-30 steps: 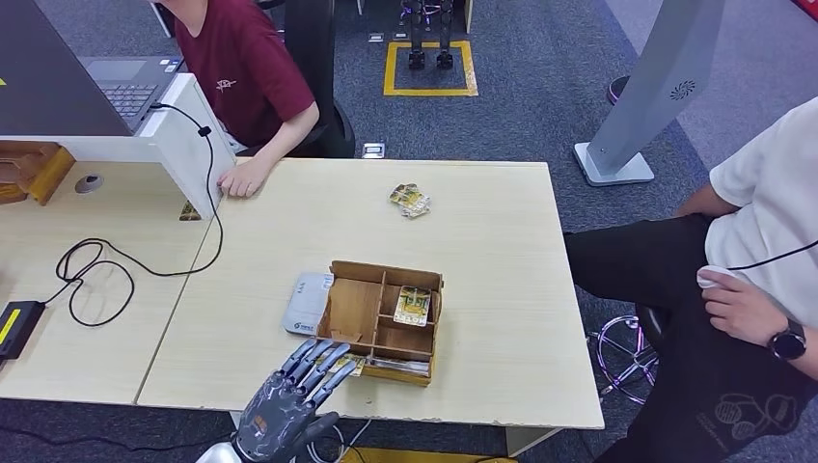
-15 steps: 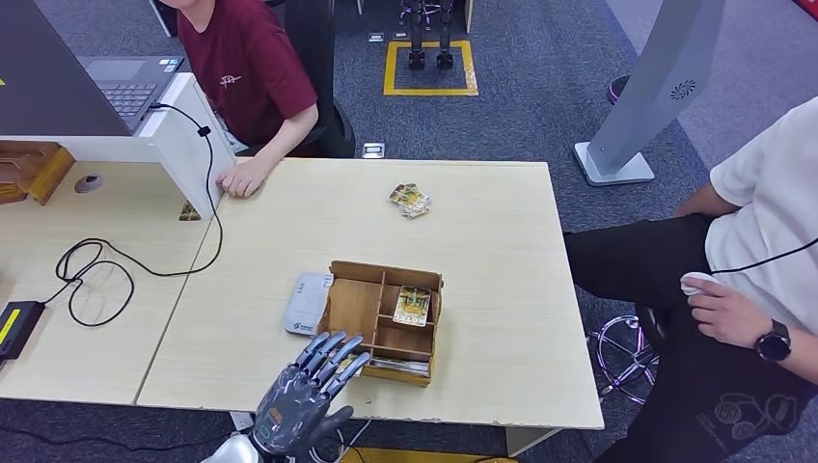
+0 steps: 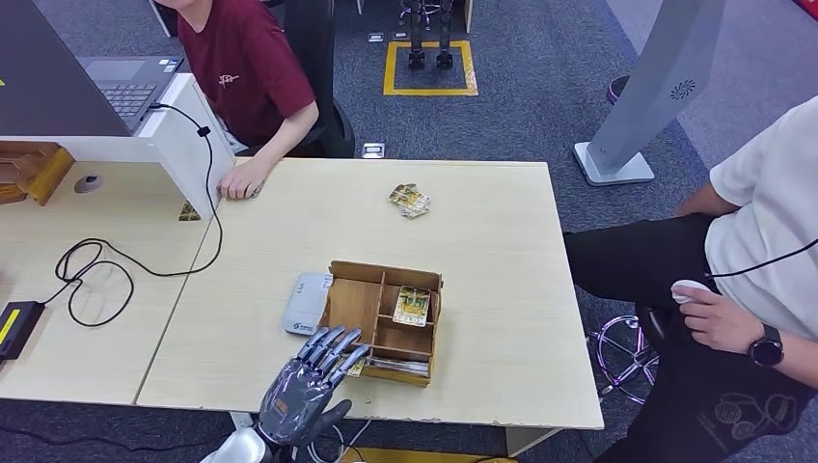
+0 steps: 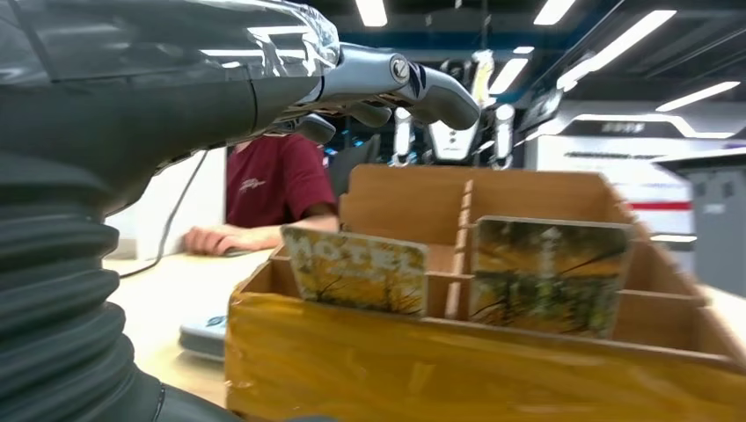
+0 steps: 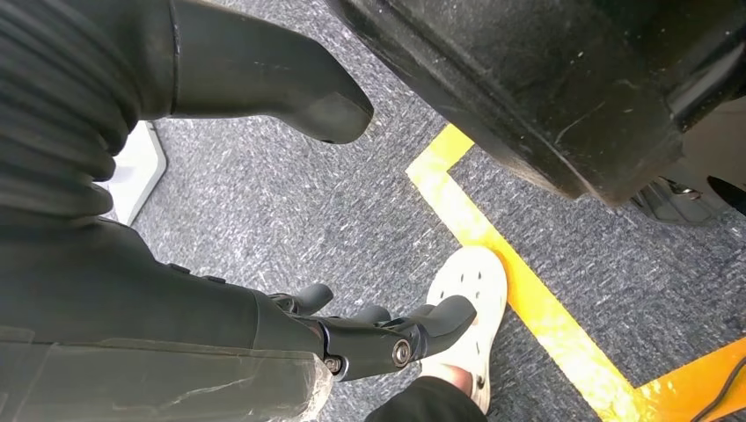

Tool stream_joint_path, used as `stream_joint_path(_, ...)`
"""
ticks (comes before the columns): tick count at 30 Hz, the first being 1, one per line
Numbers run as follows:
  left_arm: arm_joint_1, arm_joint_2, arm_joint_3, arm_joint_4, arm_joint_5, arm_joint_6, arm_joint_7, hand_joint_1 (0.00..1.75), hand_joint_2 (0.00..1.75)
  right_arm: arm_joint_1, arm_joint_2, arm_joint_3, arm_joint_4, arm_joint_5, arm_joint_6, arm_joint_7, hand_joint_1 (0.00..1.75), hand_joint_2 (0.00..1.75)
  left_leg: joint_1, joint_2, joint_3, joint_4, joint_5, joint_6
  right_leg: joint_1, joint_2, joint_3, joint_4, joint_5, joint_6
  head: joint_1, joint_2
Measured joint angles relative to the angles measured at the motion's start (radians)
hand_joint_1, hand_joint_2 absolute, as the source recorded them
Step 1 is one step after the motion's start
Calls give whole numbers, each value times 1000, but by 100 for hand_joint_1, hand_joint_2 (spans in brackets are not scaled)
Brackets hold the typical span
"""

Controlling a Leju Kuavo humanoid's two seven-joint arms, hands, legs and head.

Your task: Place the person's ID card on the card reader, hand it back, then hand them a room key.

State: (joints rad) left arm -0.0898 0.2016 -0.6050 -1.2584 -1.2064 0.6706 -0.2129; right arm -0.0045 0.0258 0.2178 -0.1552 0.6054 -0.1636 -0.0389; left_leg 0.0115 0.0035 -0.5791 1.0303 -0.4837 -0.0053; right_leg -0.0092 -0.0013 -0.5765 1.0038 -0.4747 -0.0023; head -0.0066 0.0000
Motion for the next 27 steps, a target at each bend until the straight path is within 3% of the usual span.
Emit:
stream_joint_path(22, -18, -12, 0, 61, 0, 0, 26, 1, 175, 0, 0, 0, 0, 0, -1, 0, 0, 175, 0, 0, 0, 0, 0, 0, 0, 0, 0, 0, 0, 0, 0, 0)
stream_joint_path(26, -18, -13, 1, 64, 18, 0, 21, 152, 175, 0, 0, 0, 0, 0, -1, 0, 0, 175, 0, 0, 0, 0, 0, 0, 0, 0, 0, 0, 0, 0, 0, 0)
stream_joint_path(27, -18, -13, 1, 64, 24, 0, 19, 152, 175, 0, 0, 0, 0, 0, -1, 0, 0, 175, 0, 0, 0, 0, 0, 0, 0, 0, 0, 0, 0, 0, 0, 0)
